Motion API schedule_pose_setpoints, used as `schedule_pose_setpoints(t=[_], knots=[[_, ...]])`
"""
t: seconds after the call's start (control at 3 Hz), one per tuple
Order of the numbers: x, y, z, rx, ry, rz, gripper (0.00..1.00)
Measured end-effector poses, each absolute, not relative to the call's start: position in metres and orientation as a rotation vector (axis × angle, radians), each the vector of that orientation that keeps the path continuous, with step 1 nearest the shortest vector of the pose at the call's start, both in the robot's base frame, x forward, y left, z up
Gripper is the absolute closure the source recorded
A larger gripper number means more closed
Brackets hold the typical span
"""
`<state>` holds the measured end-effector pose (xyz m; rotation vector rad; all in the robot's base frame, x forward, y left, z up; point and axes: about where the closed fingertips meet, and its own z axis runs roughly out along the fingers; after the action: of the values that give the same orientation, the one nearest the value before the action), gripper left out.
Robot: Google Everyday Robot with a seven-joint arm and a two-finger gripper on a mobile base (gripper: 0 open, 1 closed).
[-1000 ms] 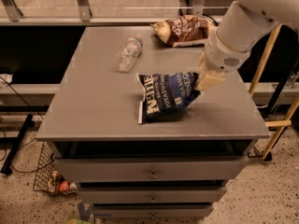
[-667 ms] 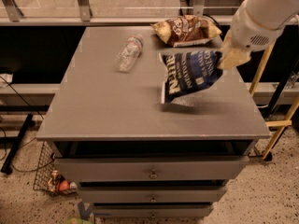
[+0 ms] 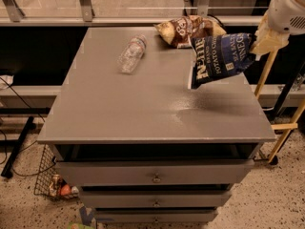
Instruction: Move blue chip bag near brown chip bag
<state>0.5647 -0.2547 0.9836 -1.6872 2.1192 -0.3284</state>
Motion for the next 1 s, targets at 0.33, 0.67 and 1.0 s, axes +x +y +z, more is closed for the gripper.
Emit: schedule_pose_setpoints(t=[0.33, 0.67, 1.0], knots=[[0.574, -0.265, 0.986, -1.654, 2.124, -0.358, 1.00], [0.604, -0.294, 0.994, -1.579, 2.107, -0.396, 1.00], [0.650, -0.300, 0.992, -1.596, 2.064, -0.390, 1.00]])
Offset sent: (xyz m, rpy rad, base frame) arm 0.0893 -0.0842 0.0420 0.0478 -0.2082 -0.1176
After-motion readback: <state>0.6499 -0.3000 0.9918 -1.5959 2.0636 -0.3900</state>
